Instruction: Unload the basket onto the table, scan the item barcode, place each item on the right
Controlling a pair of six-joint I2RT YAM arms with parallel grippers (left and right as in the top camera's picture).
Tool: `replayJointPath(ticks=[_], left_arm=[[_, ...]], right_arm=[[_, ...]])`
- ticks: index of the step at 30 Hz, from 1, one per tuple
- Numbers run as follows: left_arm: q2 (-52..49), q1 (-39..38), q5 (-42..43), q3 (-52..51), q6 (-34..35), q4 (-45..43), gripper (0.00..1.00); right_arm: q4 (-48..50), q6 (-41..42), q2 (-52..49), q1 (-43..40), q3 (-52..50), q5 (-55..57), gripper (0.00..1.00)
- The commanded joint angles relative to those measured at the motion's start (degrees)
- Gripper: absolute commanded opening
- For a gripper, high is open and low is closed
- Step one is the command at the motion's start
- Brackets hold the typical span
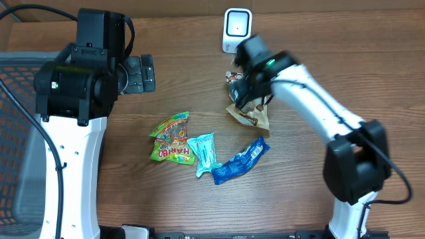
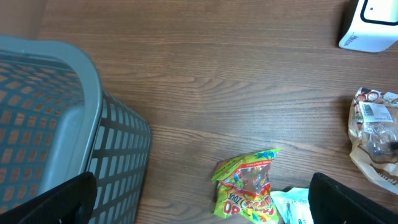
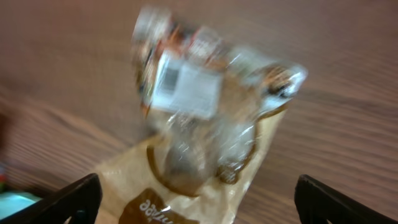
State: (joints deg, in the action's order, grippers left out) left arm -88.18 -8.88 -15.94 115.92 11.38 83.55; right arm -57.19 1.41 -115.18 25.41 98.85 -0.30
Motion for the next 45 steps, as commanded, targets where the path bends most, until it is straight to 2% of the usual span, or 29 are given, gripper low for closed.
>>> replayJointPath(ticks=[1,6,10,22,29,32,35,36,40,41,45], left_arm=[[-0.2,0.2,-1.0,0.9,-1.3,-0.2,1.0],[-0.2,0.2,-1.0,0.9,-1.3,-0.2,1.0],[-0.2,0.2,-1.0,0.9,-1.3,-0.2,1.0],[-0.2,0.2,-1.0,0.9,-1.3,-0.2,1.0],[-0.2,0.2,-1.0,0.9,-1.3,-0.2,1.0],[-0.2,0.2,-1.0,0.9,-1.3,-0.2,1.0],[-0.2,0.2,-1.0,0.9,-1.3,-0.2,1.0],[-0.2,0.2,-1.0,0.9,-1.3,-0.2,1.0],[-0.2,0.2,-1.0,0.9,-1.3,-0.2,1.0],[-0.2,0.2,-1.0,0.9,-1.3,-0.2,1.0],[-0.2,0.2,-1.0,0.9,-1.3,-0.2,0.99]], right_arm=[[-0.6,5.0,3.0,-9.2,2.5,-14.8,1.0],[1.8,6.6,-0.5,-17.8,-1.2,-30.1,1.0],[4.2,6.0,-5.5,-20.6,-3.8,-37.7,1.0],[6.5,3.7,-18.1,-19.7,-5.1,-48.0,0.89],[10.9,5.5,-22.3,-15.2,-5.2,-53.5,0.86],[15.2,9.9,-23.5,-12.3,-5.2,-53.6,0.77],[19.3,12.9,-24.3,-10.0,-5.2,-53.4,0.61],[20.4,13.9,-24.4,-9.4,-5.2,-53.3,0.53],[22.8,15.3,-24.3,-8.9,-5.1,-53.4,0.11],[23.1,16.2,-24.3,-8.9,-5.1,-53.4,0.04],[23.5,17.2,-24.1,-9.9,-5.1,-56.0,0.04]])
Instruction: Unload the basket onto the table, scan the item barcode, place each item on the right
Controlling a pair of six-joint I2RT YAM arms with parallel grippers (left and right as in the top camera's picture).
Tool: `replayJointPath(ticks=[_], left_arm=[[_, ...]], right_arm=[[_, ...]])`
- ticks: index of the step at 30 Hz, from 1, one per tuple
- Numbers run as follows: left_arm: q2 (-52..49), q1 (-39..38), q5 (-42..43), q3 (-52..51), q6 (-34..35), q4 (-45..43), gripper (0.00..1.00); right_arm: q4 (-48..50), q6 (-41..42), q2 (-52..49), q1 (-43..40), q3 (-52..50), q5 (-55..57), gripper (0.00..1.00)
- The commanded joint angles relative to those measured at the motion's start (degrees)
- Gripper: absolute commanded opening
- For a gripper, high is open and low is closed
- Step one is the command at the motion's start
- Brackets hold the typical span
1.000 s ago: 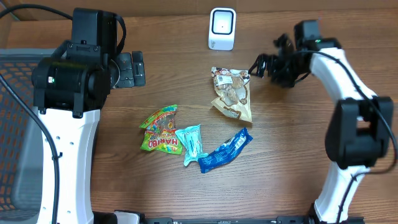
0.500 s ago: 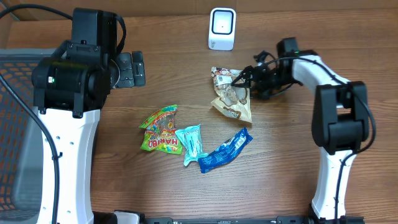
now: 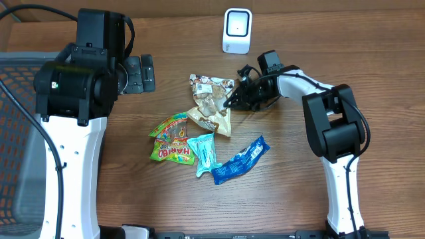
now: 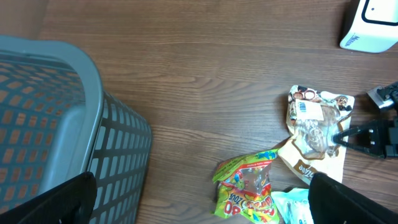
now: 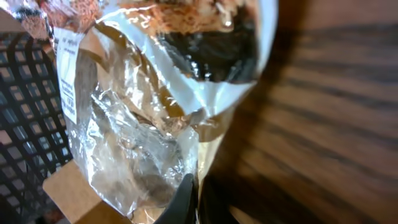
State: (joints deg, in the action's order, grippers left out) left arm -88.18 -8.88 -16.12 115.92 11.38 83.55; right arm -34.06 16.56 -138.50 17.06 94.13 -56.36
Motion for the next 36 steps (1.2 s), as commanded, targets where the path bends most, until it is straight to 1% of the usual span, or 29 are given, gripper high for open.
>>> replayJointPath(ticks=[1,3,5,12,17,20,23,26,29,32,36], left_arm=[[-0.2,0.2,-0.8,0.9,-1.3,-0.2,1.0],[-0.2,0.2,-0.8,0.9,-1.3,-0.2,1.0],[-0.2,0.2,-0.8,0.9,-1.3,-0.2,1.0],[-0.2,0.2,-0.8,0.9,-1.3,-0.2,1.0],[-0.2,0.2,-0.8,0.9,-1.3,-0.2,0.99],[-0.2,0.2,-0.8,0.9,-1.3,-0.2,1.0],[-0.2,0.2,-0.8,0.9,-1.3,-0.2,1.0],[-0.2,0.2,-0.8,0.9,-1.3,-0.2,0.99],[-0.2,0.2,-0.8,0.9,-1.3,-0.2,1.0],[-0.2,0.2,-0.8,0.9,-1.3,-0.2,0.99],[-0.2,0.2,-0.8,0.9,-1.3,-0.2,1.0]], right_arm=[[0.3,2.8,-0.4,-1.8,-0.3,-0.2,0.04],[0.0,3.4,0.8,-2.0,-0.3,0.0,0.04],[-1.2,3.4,3.0,-2.1,-0.3,2.9,0.04],[-9.4,1.2,17.1,-0.9,-0.3,25.8,0.04],[-16.8,1.2,28.4,2.4,-0.3,49.3,0.04],[-20.4,1.2,32.7,5.9,-0.3,64.7,0.04],[-24.0,0.8,34.1,10.3,-0.3,79.0,0.04],[-27.2,-0.8,33.2,14.5,-0.3,87.7,0.04],[-28.0,-3.3,31.1,17.8,-0.3,89.1,0.04],[-27.3,-3.6,28.0,20.3,-0.3,89.0,0.04],[-25.0,-3.6,23.9,23.6,-0.3,85.6,0.04]])
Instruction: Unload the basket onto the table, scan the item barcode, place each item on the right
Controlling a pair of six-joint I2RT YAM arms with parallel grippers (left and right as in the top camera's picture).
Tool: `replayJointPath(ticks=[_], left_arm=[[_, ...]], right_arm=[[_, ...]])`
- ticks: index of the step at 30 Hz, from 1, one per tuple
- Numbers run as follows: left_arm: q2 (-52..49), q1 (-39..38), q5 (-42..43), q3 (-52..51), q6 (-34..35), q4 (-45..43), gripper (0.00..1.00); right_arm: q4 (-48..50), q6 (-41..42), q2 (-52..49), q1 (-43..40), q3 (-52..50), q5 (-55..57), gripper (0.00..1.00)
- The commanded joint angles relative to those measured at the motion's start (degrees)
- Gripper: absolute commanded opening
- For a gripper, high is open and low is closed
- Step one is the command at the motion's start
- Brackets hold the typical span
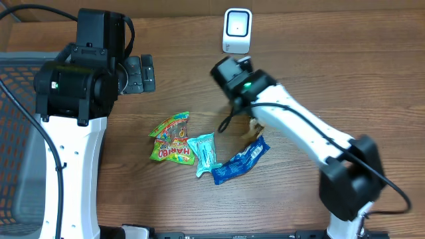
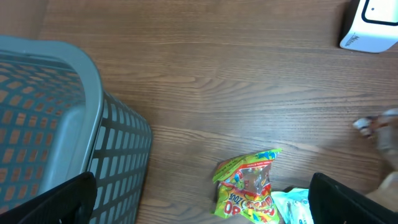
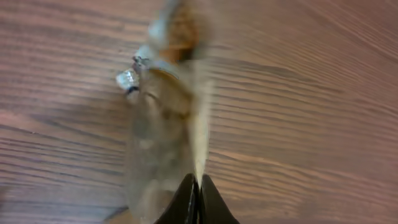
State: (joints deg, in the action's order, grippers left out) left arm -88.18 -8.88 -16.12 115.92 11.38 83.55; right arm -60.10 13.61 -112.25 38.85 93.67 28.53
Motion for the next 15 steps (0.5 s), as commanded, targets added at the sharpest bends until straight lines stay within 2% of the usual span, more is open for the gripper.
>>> replayJointPath(ticks=[1,11,15], left_arm=[[-0.2,0.2,-0.8,0.9,-1.3,-0.2,1.0],[-0.2,0.2,-0.8,0.9,-1.3,-0.2,1.0],[-0.2,0.2,-0.8,0.9,-1.3,-0.2,1.0]], right_arm=[[1.9,-0.6,-3.0,2.7,0.2,-0.5,0.04],[6.3,-0.2,-3.8,10.4,0.3,-2.3,0.04],[0.5,1.4,-3.7,7.6,4.6,-3.2,0.04]])
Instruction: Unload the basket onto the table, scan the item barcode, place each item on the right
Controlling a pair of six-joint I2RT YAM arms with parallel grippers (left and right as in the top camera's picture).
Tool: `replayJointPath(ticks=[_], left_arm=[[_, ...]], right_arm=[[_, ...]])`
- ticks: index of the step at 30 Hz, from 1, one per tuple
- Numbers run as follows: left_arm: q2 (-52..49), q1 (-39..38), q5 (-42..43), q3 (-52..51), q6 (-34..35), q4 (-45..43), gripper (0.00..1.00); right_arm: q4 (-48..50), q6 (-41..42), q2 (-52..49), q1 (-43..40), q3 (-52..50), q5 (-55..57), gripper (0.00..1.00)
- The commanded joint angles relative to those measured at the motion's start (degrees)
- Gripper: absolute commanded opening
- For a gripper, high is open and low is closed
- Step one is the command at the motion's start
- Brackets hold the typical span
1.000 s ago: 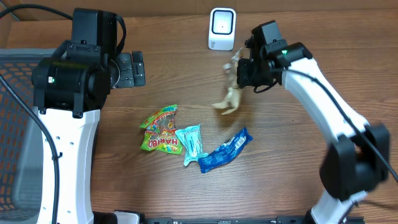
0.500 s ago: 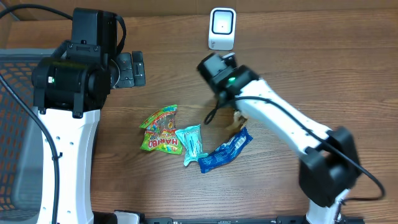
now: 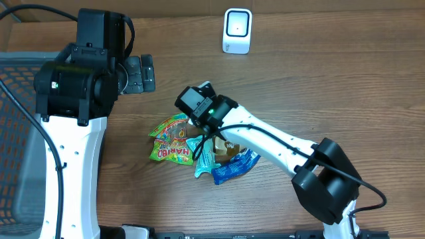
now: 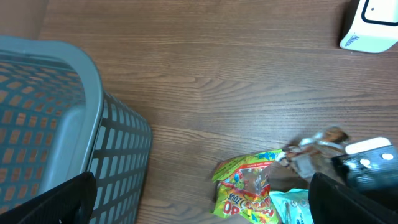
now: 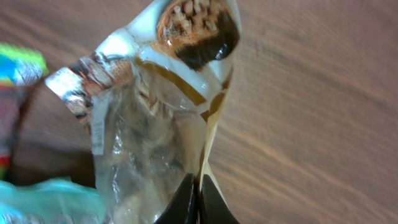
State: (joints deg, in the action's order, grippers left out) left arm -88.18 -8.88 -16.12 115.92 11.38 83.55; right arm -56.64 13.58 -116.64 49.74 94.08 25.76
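Note:
My right gripper [image 5: 199, 194] is shut on the edge of a brown and clear snack bag [image 5: 161, 118], which hangs from it with a white label strip along its left side. Overhead, the right gripper [image 3: 214, 133] holds the snack bag [image 3: 229, 150] over the heap of packets at mid-table. The left wrist view catches the snack bag [image 4: 311, 157] beside the right arm. A white scanner [image 3: 237, 30] stands at the table's far edge, well away from the bag. My left gripper [image 3: 136, 73] stands open and holds nothing, back left.
A green Haribo bag [image 3: 171, 138], a teal packet [image 3: 204, 154] and a blue packet [image 3: 238, 163] lie together under and beside the right arm. A grey mesh basket [image 4: 50, 124] stands at the left edge of the table.
The right gripper, still shut on the snack bag, has moved left and toward the near edge, from mid-table to over the heap of packets. The left arm has not moved.
The right gripper was open over the snack bag lying near the scanner. Then it was shut on the bag's edge, low at the table. Then the bag hung from it at mid-table, and now hangs over the other packets. The left arm stayed put.

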Motion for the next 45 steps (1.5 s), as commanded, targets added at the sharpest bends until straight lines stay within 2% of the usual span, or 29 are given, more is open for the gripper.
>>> replayJointPath(ticks=[1,4,8,12,15,17,21,28,37,42,45], left_arm=[[-0.2,0.2,-0.8,0.9,-1.3,-0.2,0.99],[-0.2,0.2,-0.8,0.9,-1.3,-0.2,1.0],[-0.2,0.2,-0.8,0.9,-1.3,-0.2,1.0],[-0.2,0.2,-0.8,0.9,-1.3,-0.2,0.99],[-0.2,0.2,-0.8,0.9,-1.3,-0.2,1.0],[-0.2,0.2,-0.8,0.9,-1.3,-0.2,1.0],[-0.2,0.2,-0.8,0.9,-1.3,-0.2,1.0],[-0.2,0.2,-0.8,0.9,-1.3,-0.2,0.99],[-0.2,0.2,-0.8,0.9,-1.3,-0.2,1.0],[-0.2,0.2,-0.8,0.9,-1.3,-0.2,1.0],[-0.2,0.2,-0.8,0.9,-1.3,-0.2,1.0]], right_arm=[[-4.5,1.4,0.9,-4.3,5.5,-0.8,0.04],[-8.2,0.8,2.0,-7.8,9.0,-3.2,0.04],[-10.5,-4.1,4.1,-12.8,12.2,-9.2,0.04],[-14.2,-6.0,5.2,-16.6,14.7,-7.6,0.04],[-17.1,-5.9,5.2,-16.8,16.5,-0.6,0.04],[-17.6,-5.9,5.0,-15.4,16.5,6.0,0.04],[-17.1,-5.0,2.2,-12.5,16.5,8.1,0.04],[-18.3,-1.1,-9.7,-6.7,16.5,16.5,0.04],[-15.5,-0.3,-12.3,3.4,17.0,17.1,0.04],[-16.5,0.2,-11.9,2.8,17.7,16.4,0.04],[-19.6,-0.1,-11.4,-0.2,20.9,10.4,0.04]])
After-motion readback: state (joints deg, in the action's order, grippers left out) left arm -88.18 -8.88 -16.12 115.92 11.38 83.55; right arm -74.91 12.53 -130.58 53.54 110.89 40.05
